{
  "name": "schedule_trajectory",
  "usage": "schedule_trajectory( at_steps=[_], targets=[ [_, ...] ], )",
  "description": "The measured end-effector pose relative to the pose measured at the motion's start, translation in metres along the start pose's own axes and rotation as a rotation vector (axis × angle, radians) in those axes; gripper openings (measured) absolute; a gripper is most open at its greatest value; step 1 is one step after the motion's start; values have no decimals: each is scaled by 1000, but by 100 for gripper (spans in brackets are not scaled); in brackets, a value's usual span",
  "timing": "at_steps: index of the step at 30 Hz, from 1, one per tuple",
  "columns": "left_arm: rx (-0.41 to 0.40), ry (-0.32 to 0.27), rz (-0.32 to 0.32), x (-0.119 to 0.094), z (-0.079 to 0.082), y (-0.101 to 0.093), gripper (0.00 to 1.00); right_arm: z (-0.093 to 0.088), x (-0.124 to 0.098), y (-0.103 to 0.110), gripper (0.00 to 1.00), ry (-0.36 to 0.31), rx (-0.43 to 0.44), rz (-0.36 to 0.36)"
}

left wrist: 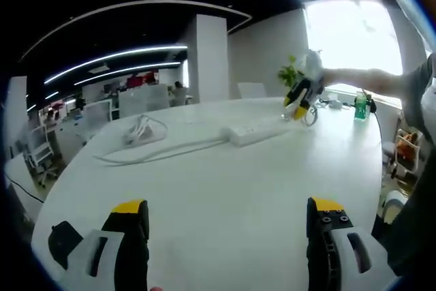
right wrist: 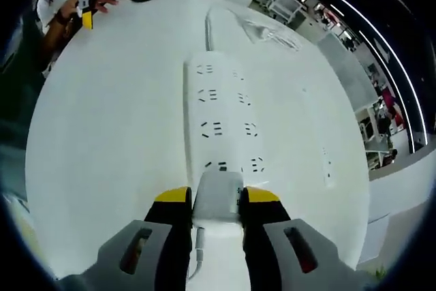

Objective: Straighten the power strip on the desk, plug the charger into it

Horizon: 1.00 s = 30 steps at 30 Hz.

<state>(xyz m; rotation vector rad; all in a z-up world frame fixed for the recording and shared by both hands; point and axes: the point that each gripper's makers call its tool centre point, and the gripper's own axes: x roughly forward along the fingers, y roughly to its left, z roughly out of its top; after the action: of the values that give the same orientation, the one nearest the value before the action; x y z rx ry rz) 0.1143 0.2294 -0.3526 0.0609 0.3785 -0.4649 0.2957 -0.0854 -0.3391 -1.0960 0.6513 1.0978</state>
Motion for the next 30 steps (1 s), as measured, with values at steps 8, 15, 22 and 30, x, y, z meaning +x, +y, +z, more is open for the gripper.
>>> schedule_trajectory(
  at_steps=[8, 15, 22, 30],
  targets=[
    [-4, -3, -3, 0, 1, 0, 99, 0, 1, -2, 25, 71, -62, 24],
    [-4, -6, -5, 1, 2, -1, 99, 3, 1, 0, 25, 167, -150, 50],
    [-5, -9, -6, 2, 2, -1, 99, 5, 2, -2, 25, 232, -162, 57],
    [-6, -17, -6, 2, 5, -1, 99, 6, 3, -2, 25, 306, -159, 74]
  ],
)
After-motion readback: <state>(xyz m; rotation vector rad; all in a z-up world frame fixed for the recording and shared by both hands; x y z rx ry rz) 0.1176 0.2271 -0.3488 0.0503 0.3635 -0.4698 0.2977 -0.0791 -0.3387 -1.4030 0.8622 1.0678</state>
